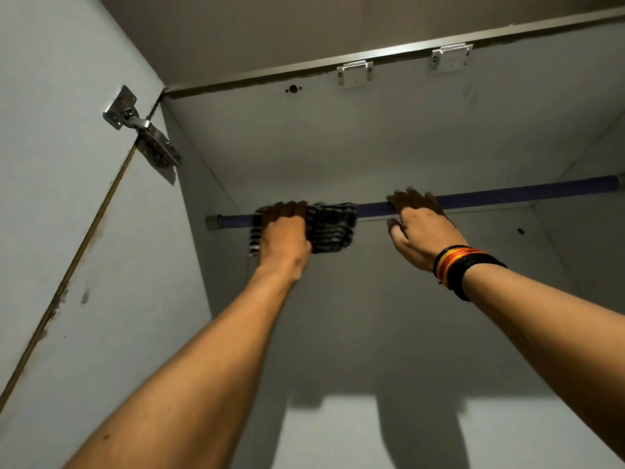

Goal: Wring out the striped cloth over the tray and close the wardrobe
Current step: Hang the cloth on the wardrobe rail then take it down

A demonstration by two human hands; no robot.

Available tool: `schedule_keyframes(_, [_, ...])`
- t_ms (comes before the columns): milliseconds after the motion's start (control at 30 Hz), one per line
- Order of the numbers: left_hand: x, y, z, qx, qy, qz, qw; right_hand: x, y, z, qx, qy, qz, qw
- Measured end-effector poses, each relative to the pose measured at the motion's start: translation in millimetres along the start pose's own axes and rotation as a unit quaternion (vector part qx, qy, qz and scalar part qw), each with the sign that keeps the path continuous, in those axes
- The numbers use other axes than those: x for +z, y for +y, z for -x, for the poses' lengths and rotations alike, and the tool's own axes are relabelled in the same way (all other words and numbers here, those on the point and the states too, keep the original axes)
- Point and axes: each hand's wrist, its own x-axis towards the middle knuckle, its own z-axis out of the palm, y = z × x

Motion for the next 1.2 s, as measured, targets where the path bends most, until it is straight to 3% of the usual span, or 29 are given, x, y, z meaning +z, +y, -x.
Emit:
schedule_keyframes(167, [11.5, 80.5, 0.0, 0.049, -0.058, 0.025, 0.997, -8.1, -0.4, -6.6, 0.035, 0.027, -0.051, 0.998])
schedule_keyframes(300, [-1.1, 91.9, -5.6, 0.031, -0.104, 0.118, 0.987, -13.5, -9.7, -7.9, 0.054, 0.049, -0.090, 0.993])
schedule_keyframes(400, [-8.9, 72.8, 1.8, 0.021, -0.049, 0.198, 0.979, -11.5, -16.7, -7.6, 0.064, 0.020, -0.039, 0.997])
schedule_keyframes(500, [-10.0, 56.6, 14.4, -0.084, 0.136, 0.178, 0.971, -8.7, -20.4, -10.7, 0.056, 0.016, 0.013, 0.998])
schedule_keyframes(533, [-8.9, 49.8, 15.9, -0.145, 0.154, 0.187, 0.959, -5.5, -23.1, -12.4, 0.041, 0.024, 0.032, 0.998])
schedule_keyframes(633, [-3.7, 39.1, 7.5, -0.298, 0.028, 0.307, 0.904, -1.8, -27.9, -15.6, 0.001, 0.051, 0.071, 0.996])
schedule_keyframes(700, [-3.7, 38.8, 2.5, -0.313, -0.033, 0.387, 0.866, 1.1, -29.7, -15.0, -0.015, 0.056, 0.084, 0.995])
schedule_keyframes(767, [-4.3, 54.2, 2.9, -0.288, -0.018, 0.346, 0.893, 0.6, -21.6, -11.5, -0.026, 0.062, 0.119, 0.991])
schedule_keyframes(833, [-2.9, 70.6, 4.9, -0.249, 0.055, 0.234, 0.938, -0.7, -11.0, -8.8, -0.035, 0.076, 0.144, 0.986])
schedule_keyframes(900, [-0.5, 84.2, 6.4, -0.201, 0.127, 0.157, 0.959, -4.6, 4.3, -7.6, -0.032, 0.085, 0.150, 0.984])
schedule_keyframes(1067, [10.3, 87.2, 5.1, -0.136, 0.066, 0.172, 0.973, -26.0, 67.8, 4.6, 0.021, 0.101, 0.177, 0.979])
schedule_keyframes(1200, [15.2, 86.7, 9.1, -0.105, 0.087, 0.100, 0.986, -51.3, 134.1, 19.4, 0.108, 0.113, 0.238, 0.959])
